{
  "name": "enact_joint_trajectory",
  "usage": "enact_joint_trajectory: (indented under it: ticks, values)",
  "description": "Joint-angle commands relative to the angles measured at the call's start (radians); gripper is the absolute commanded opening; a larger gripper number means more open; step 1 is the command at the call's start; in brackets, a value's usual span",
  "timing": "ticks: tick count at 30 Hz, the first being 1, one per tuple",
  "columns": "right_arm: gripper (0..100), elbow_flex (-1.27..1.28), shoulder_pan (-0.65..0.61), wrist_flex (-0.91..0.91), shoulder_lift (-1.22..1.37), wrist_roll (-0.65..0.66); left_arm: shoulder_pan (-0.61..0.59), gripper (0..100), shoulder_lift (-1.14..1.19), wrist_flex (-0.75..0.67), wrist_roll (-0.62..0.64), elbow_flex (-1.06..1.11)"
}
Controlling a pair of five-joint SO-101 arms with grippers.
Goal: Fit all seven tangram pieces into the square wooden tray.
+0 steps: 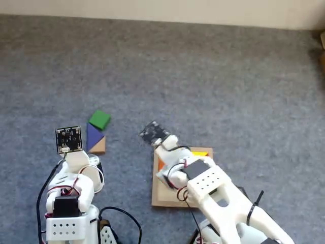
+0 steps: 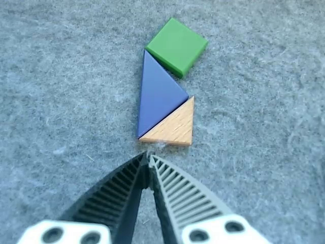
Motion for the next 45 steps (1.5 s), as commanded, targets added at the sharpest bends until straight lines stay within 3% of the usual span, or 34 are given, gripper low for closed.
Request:
enact_joint_trajectory:
  ticks: [1, 9, 25, 29, 38, 45]
  values:
    - [4.0, -0.042, 0.077, 0.013, -0.041, 0.005, -0.013, 0, -0.002, 0.002, -0.006, 0.021]
    - [4.0, -0.182, 0.205, 0.309, -0.196, 0.002, -0.013, 0, -0.002, 0.002, -0.006, 0.021]
    - [4.1, 0.142, 0.532, 0.357, -0.693, 0.002, 0.013, 0, -0.010, -0.003, -0.006, 0.021]
    - [4.1, 0.254, 0.553, 0.357, -0.828, 0.002, 0.093, 0, -0.012, -0.002, -0.009, 0.019]
    - [4.4, 0.355, 0.553, 0.464, -0.928, 0.011, 0.076, 0, -0.012, -0.002, -0.011, -0.061]
    - [4.5, 0.285, 0.536, 0.470, -0.704, 0.087, -0.070, 0, -0.012, -0.008, -0.227, -0.056]
